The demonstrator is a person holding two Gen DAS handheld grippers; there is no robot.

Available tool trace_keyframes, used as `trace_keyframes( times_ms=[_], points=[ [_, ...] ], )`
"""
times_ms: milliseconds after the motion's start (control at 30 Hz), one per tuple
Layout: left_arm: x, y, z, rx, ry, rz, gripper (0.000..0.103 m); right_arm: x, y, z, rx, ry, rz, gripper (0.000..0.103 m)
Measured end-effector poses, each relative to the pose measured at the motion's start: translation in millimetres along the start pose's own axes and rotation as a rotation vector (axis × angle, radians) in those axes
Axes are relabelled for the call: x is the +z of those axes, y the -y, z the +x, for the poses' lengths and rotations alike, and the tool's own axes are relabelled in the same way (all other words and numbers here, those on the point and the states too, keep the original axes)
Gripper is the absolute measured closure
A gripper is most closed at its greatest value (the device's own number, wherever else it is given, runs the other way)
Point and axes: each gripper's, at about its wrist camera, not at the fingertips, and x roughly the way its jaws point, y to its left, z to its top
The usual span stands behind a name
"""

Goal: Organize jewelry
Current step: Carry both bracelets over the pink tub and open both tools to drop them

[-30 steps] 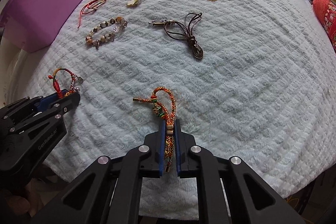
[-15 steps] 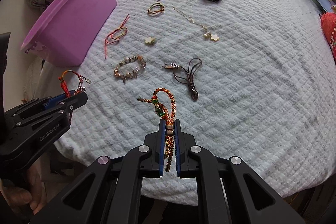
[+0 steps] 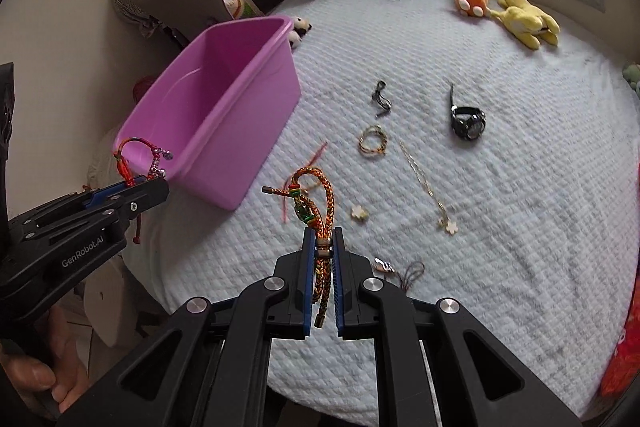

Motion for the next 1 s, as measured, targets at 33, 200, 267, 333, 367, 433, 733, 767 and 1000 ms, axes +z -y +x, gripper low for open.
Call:
trace_keyframes(
  times_ms=[33,200,267,333,367,433,733,767,1000],
  points=[
    [11,-9,-3,-0.003,0.009,-0.004,0.083,11,-9,3,0.004,0.004,-0.008,0.095],
    [65,-62,2,0.006,0.007,0.017,0.083,63,-56,24,0.011,0.006,0.013,0.095],
    [88,-87,9,-0.002,0.004,0.026,0.083,83,-75,34,0.020,0.000,0.020,0.095],
    [105,-109,18,0.005,-0.002,0.036,0.083,102,-93,47,0.025,-0.014,0.017,0.095],
    [113,-118,25,0.008,-0.012,0.039,0.083,111,-102,55,0.026,-0.021,0.020,0.095],
    [126,-138,41,0.012,-0.044,0.039,0.083,127,-118,72,0.034,-0.039,0.030,0.095],
    [142,-189,93,0.017,-0.145,0.050,0.083,168,-170,142,0.029,-0.120,0.033,0.095],
    [143,-194,98,0.020,-0.155,0.047,0.083,169,-174,149,0.026,-0.129,0.034,0.095],
    [141,-214,120,0.047,-0.191,0.051,0.066,174,-183,185,-0.011,-0.225,0.046,0.093]
  ],
)
